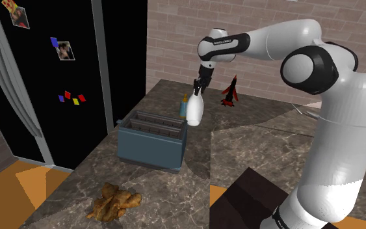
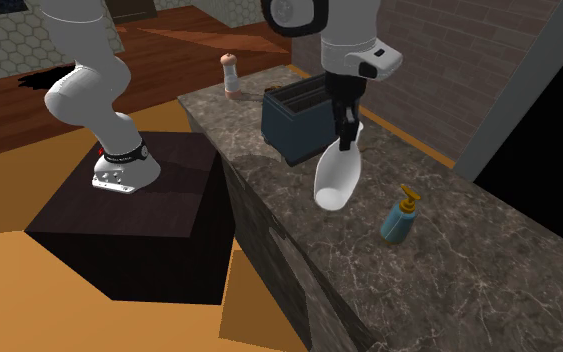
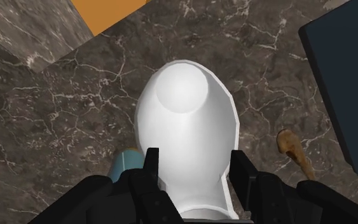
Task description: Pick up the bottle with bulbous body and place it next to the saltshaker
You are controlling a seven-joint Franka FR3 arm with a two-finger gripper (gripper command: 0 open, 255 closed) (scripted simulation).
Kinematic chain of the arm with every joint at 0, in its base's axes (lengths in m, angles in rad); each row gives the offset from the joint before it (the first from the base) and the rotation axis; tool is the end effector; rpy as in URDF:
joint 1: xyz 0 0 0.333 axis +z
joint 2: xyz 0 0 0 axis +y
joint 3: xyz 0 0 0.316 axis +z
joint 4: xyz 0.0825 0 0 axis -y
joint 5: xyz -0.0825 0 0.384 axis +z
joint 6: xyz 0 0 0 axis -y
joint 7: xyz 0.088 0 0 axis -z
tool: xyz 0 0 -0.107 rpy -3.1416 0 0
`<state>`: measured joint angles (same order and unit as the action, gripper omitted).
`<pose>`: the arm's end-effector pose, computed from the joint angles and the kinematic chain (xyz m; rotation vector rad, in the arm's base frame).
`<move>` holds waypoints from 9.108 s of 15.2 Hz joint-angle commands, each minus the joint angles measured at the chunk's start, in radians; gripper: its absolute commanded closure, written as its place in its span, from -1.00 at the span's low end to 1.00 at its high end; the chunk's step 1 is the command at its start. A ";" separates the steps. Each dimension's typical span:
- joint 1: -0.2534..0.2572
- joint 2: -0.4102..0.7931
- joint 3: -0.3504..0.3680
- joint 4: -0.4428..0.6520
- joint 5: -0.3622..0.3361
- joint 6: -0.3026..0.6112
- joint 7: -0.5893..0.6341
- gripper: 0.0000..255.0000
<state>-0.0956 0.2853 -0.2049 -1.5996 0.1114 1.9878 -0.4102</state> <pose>0.6332 -0.1747 0.4789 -3.1271 -0.1272 -0.1864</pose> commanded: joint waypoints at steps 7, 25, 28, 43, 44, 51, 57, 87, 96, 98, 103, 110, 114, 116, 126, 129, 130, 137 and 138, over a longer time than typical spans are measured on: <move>-0.003 -0.007 -0.002 0.098 -0.004 -0.104 0.007 1.00; -0.022 0.047 -0.006 0.419 0.004 -0.373 0.017 1.00; -0.029 0.070 -0.006 0.496 0.009 -0.426 0.018 1.00; 0.048 -0.069 0.006 0.446 -0.029 -0.509 0.101 1.00; 0.064 -0.110 0.012 0.393 -0.041 -0.495 0.119 1.00; 0.153 -0.341 0.080 0.120 -0.099 -0.445 0.262 1.00; 0.206 -0.488 0.156 -0.028 -0.117 -0.443 0.391 1.00; 0.406 -0.672 0.675 -0.062 -0.012 -0.579 1.108 1.00; 0.443 -0.501 0.918 0.148 -0.068 -0.631 1.394 1.00; 0.458 -0.434 0.988 0.214 -0.110 -0.648 1.473 1.00; 0.585 -0.181 1.169 0.435 -0.324 -0.731 1.710 1.00; 0.555 -0.245 1.149 0.293 -0.262 -0.625 1.699 1.00; 0.530 -0.302 1.130 0.192 -0.213 -0.553 1.673 1.00; 0.523 -0.326 1.120 0.145 -0.193 -0.520 1.662 1.00; 0.513 -0.408 1.088 -0.054 -0.128 -0.369 1.628 1.00; 0.514 -0.423 1.082 -0.106 -0.117 -0.327 1.623 1.00; 0.515 -0.427 1.081 -0.122 -0.114 -0.313 1.622 1.00; 0.518 -0.445 1.078 -0.230 -0.100 -0.218 1.619 1.00; 0.519 -0.446 1.078 -0.244 -0.099 -0.204 1.619 1.00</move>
<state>0.4234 -0.1633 0.8720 -1.8324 0.0140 1.7698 1.2079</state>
